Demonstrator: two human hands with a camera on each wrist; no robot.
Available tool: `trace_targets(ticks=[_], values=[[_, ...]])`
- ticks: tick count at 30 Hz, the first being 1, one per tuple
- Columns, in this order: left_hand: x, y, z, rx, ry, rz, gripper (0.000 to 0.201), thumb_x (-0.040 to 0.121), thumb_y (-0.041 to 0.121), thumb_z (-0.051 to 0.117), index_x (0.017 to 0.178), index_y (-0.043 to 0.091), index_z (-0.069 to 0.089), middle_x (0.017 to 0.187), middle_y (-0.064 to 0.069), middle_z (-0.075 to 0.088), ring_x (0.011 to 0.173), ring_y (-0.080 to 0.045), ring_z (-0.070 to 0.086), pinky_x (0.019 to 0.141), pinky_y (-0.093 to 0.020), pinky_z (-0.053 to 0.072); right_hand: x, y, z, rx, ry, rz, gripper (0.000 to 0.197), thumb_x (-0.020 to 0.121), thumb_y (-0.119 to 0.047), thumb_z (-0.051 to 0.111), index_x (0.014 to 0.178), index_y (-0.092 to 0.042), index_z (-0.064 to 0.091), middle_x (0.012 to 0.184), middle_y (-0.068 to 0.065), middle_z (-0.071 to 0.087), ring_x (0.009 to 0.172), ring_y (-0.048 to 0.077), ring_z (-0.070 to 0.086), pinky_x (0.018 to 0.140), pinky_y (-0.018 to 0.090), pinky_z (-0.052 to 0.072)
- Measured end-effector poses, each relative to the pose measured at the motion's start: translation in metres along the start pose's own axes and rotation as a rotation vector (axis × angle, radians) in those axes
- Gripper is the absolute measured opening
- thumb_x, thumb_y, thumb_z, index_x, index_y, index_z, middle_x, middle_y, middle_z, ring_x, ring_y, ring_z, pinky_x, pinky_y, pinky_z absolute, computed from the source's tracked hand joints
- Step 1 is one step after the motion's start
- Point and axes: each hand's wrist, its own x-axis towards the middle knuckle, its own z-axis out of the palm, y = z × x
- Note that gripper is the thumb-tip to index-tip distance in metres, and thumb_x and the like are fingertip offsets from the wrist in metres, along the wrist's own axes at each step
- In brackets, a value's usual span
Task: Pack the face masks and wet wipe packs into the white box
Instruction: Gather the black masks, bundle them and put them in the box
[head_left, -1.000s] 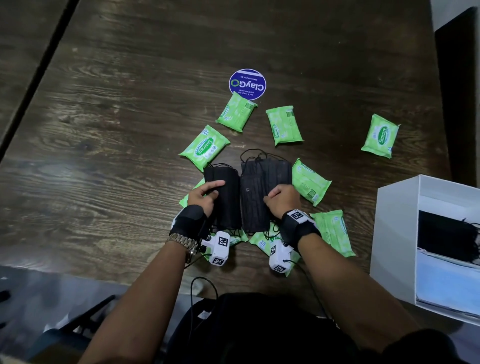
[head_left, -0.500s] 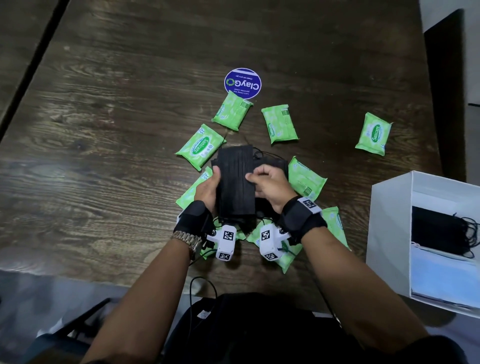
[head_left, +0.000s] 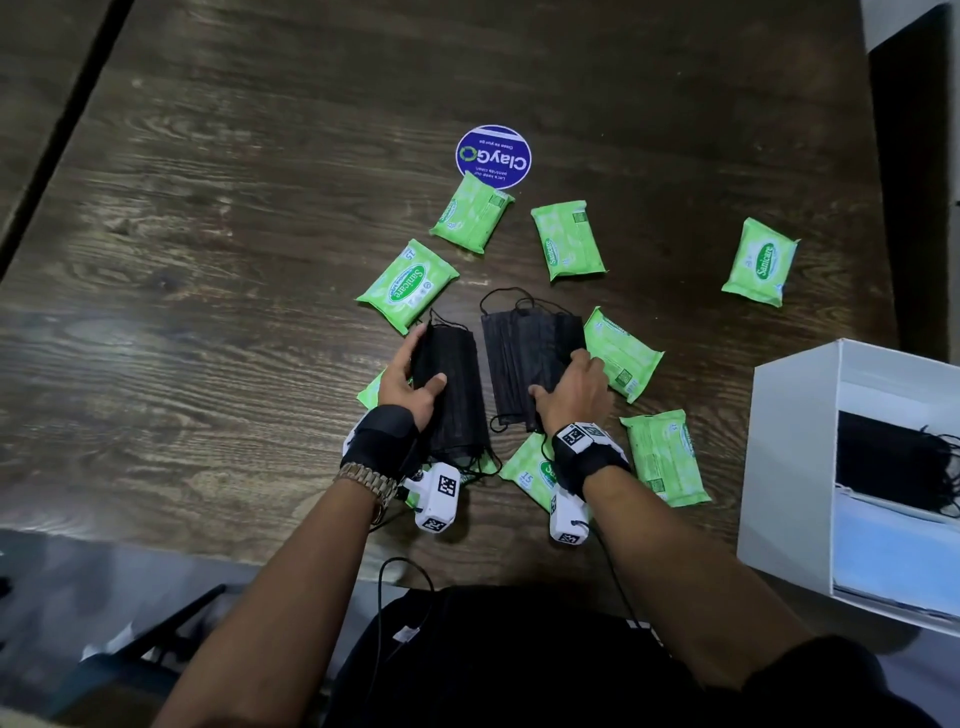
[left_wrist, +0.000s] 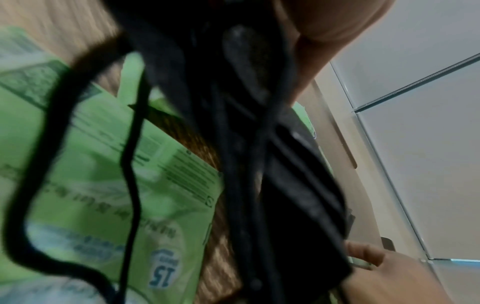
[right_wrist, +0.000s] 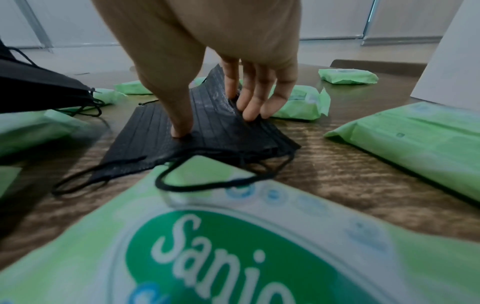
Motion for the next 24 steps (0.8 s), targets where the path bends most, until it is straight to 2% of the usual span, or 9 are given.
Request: trace_targets(ticks=[2,5,8,10,13,15,17,20,24], values=[[0.001,-0.003,0.0,0.023,0.01,0.019,0.078,0.085,-0.002,0.064,0.145,0.038,0.036,0.139,0.002,0.053,0.125,-0.011,0.052,0.107,-0.025,0.04,0.001,-0.001,-0.001,-0.019,0.011,0.022,0.079,0.068,-0.042,0.087,0.128,-0.014,0.044,0.127,0.012,0.048,0.115,0.035,0.051,0.091,0.049,0.044],[0.002,-0.001,0.001,-0.017,0.015,0.005,0.084,0.084,-0.002,0.066,0.147,0.039,0.029,0.138,0.001,0.054,0.121,-0.008,0.056,0.104,-0.021,0.042,0.004,0.001,-0.003,-0.009,0.028,0.044,0.086,0.063,-0.043,0.09,0.128,-0.016,0.041,0.128,0.012,0.046,0.112,0.036,0.054,0.091,0.051,0.043],[0.001,0.003,0.004,-0.01,-0.05,0.038,0.065,0.087,-0.004,0.062,0.14,0.029,0.047,0.134,0.007,0.056,0.123,-0.005,0.053,0.101,-0.011,0.039,0.005,0.005,-0.006,0.127,0.015,0.052,0.074,0.071,-0.029,0.088,0.126,-0.014,0.04,0.12,0.013,0.057,0.106,0.038,0.061,0.09,0.051,0.046],[0.0,0.006,0.009,0.005,-0.067,0.046,0.042,0.089,-0.005,0.059,0.124,0.017,0.063,0.122,0.001,0.063,0.118,-0.012,0.057,0.096,-0.006,0.04,0.009,0.009,-0.006,0.232,0.012,0.063,0.058,0.079,-0.021,0.08,0.123,-0.012,0.043,0.111,0.015,0.065,0.101,0.038,0.063,0.089,0.05,0.048],[0.001,0.01,0.017,0.004,-0.029,0.043,0.026,0.089,-0.003,0.059,0.11,0.009,0.069,0.112,-0.013,0.068,0.098,-0.011,0.061,0.089,-0.008,0.044,0.014,0.013,-0.011,0.426,0.023,0.026,0.025,0.081,-0.021,0.076,0.095,-0.007,0.061,0.085,0.01,0.068,0.08,0.03,0.062,0.073,0.037,0.051],[0.004,0.01,0.02,-0.031,0.006,0.01,0.02,0.09,0.001,0.06,0.105,0.011,0.07,0.108,-0.012,0.069,0.092,-0.006,0.061,0.092,-0.018,0.045,0.015,0.01,-0.022,0.63,0.001,-0.002,0.019,0.081,-0.018,0.075,0.074,-0.007,0.061,0.069,0.006,0.063,0.065,0.021,0.057,0.063,0.031,0.047],[0.006,0.012,0.026,-0.074,0.037,-0.029,0.015,0.093,0.013,0.062,0.102,0.009,0.071,0.102,-0.007,0.07,0.091,-0.005,0.062,0.094,-0.025,0.045,0.013,0.002,-0.04,0.936,-0.109,-0.012,0.01,0.084,-0.009,0.074,0.087,-0.003,0.067,0.082,0.007,0.071,0.073,0.016,0.065,0.069,0.031,0.054],[0.008,0.022,0.031,-0.174,0.036,-0.146,0.038,0.089,0.052,0.059,0.096,0.019,0.076,0.1,0.0,0.073,0.098,-0.012,0.066,0.094,-0.029,0.05,0.006,-0.014,-0.06,1.233,-0.377,-0.068,0.019,0.087,0.002,0.07,0.105,0.002,0.066,0.099,0.012,0.073,0.087,0.019,0.071,0.081,0.035,0.06],[0.014,0.033,0.03,-0.297,-0.048,-0.336,0.066,0.068,0.08,0.057,0.097,0.023,0.075,0.102,-0.004,0.074,0.096,-0.021,0.07,0.088,-0.039,0.055,0.002,-0.022,-0.057,1.151,-0.59,-0.142,0.031,0.086,0.005,0.07,0.115,-0.002,0.063,0.106,0.019,0.071,0.094,0.026,0.07,0.085,0.044,0.059]])
